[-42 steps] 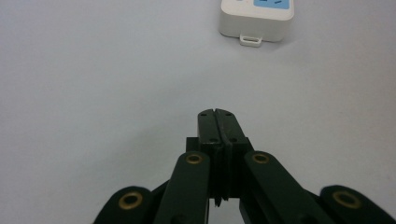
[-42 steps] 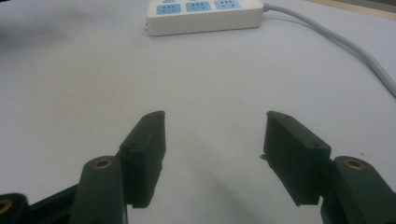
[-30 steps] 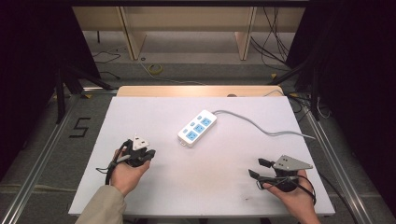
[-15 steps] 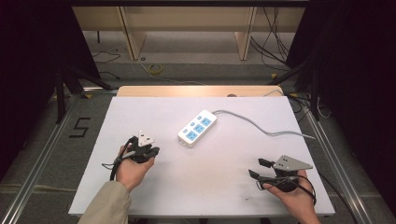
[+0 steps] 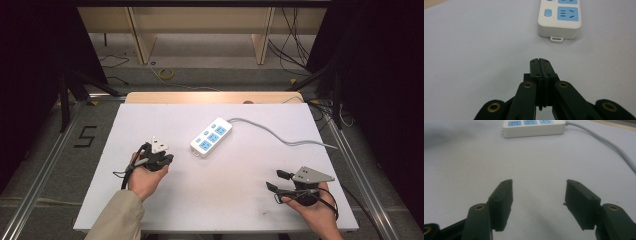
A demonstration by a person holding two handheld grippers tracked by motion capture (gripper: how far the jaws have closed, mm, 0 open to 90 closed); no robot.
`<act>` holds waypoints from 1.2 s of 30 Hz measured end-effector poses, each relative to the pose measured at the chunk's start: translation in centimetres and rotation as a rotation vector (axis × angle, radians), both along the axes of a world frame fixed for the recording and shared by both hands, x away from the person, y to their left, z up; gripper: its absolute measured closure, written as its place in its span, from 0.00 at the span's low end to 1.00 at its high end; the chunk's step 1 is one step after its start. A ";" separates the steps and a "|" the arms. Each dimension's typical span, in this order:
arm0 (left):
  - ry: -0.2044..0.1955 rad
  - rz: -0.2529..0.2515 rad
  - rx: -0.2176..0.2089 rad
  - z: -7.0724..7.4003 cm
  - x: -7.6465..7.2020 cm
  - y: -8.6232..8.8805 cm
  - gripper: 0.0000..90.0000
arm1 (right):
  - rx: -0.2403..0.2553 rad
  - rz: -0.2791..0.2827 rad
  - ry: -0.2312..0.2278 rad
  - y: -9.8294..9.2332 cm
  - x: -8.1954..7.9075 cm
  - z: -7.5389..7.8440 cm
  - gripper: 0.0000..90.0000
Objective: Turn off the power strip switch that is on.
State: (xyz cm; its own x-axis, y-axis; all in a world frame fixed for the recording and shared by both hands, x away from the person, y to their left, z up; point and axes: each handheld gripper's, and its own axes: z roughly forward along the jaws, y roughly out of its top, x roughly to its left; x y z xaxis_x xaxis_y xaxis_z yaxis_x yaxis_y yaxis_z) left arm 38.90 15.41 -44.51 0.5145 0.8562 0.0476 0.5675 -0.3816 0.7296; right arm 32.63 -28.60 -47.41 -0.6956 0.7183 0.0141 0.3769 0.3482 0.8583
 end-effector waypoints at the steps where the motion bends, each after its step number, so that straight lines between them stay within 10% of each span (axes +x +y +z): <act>1: -0.001 0.000 -0.001 0.0 0.0 -0.1 1.00 | 0.002 -0.002 0.000 0.0 0.0 0.0 0.45; 36: -0.022 -0.038 -0.003 0.5 2.1 -3.2 1.00 | 0.007 -0.002 0.005 0.0 0.0 0.0 0.45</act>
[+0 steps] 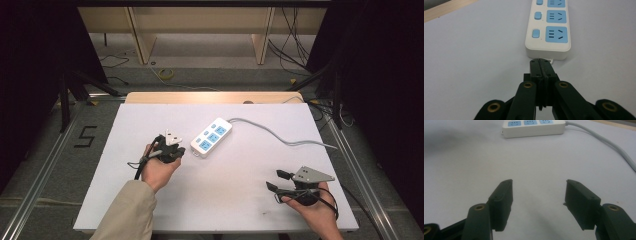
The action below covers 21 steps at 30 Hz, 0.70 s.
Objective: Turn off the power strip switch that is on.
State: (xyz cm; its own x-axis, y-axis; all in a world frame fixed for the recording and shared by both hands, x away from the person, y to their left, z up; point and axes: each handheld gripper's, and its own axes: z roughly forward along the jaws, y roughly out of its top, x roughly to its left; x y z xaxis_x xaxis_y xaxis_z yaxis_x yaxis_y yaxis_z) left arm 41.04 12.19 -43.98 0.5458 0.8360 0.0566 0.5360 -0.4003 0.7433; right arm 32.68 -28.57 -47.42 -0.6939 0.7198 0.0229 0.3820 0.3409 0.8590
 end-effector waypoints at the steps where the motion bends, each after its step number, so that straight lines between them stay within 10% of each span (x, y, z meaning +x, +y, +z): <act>1: 0.001 0.001 -0.002 0.0 0.0 -0.1 1.00 | 0.000 0.001 0.000 0.0 0.0 0.0 0.45; 21: 0.005 -0.010 0.007 0.2 1.1 -1.1 1.00 | 0.000 0.000 0.000 0.0 0.0 0.0 0.45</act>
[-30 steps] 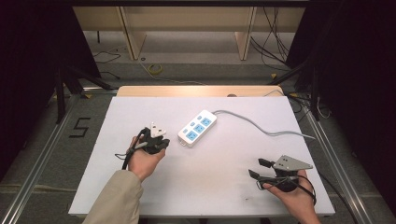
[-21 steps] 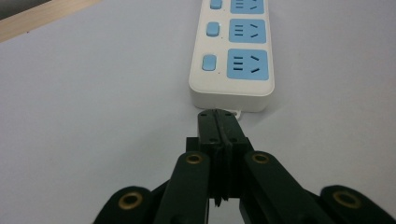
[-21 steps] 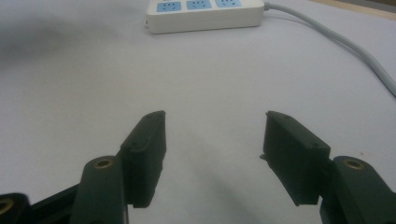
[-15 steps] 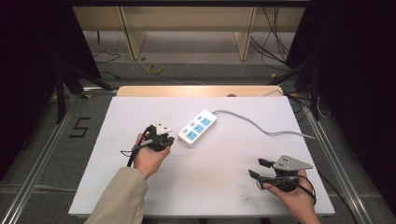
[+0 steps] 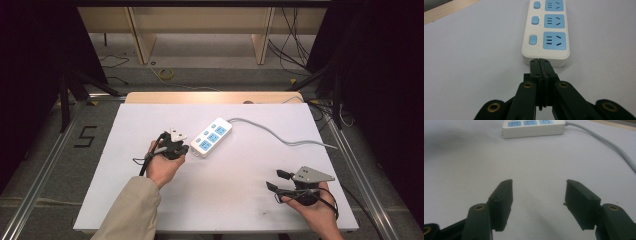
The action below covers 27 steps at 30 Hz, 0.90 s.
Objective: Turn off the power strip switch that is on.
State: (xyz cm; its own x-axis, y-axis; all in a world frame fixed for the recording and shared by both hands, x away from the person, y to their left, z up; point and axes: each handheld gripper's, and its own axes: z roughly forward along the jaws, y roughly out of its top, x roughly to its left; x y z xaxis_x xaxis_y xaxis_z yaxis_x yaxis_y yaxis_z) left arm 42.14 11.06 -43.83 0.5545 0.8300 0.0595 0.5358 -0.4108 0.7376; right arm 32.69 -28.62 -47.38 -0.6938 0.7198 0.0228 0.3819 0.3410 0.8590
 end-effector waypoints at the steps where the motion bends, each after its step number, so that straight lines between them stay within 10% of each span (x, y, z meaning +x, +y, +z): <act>1: -0.001 -0.001 0.002 0.0 0.1 0.0 1.00 | -0.001 0.001 -0.001 0.0 0.0 0.0 0.45; 27: 0.022 0.000 0.005 -0.3 1.3 -0.6 1.00 | 0.000 0.000 -0.001 0.0 0.0 0.0 0.45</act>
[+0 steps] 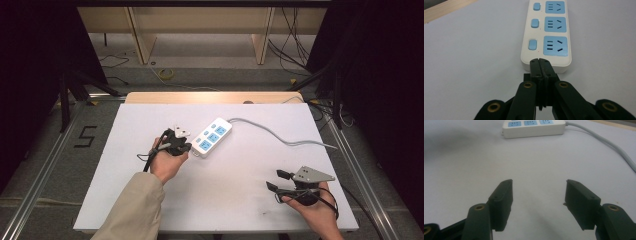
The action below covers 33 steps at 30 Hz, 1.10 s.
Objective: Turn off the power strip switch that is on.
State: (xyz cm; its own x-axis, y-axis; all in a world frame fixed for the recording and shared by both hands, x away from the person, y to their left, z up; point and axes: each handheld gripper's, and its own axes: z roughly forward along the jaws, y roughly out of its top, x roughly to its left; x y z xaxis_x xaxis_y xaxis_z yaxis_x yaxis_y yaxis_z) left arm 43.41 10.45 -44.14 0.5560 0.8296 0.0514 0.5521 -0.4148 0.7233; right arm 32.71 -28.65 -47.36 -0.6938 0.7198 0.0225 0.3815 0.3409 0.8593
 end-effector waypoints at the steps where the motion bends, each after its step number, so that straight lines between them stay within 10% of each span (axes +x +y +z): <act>1: 0.003 0.001 -0.002 0.0 0.1 0.1 1.00 | 0.000 0.000 0.000 0.0 0.0 0.0 0.45; 33: 0.006 -0.015 0.048 1.0 2.1 -0.5 1.00 | 0.004 0.000 -0.001 0.0 0.0 0.0 0.45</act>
State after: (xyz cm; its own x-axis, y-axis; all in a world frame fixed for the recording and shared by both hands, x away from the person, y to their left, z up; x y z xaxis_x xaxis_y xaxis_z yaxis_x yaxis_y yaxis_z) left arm 45.52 9.94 -43.09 0.5690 0.8176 0.0879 0.5497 -0.4576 0.6988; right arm 32.75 -28.67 -47.34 -0.6937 0.7199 0.0243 0.3805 0.3376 0.8609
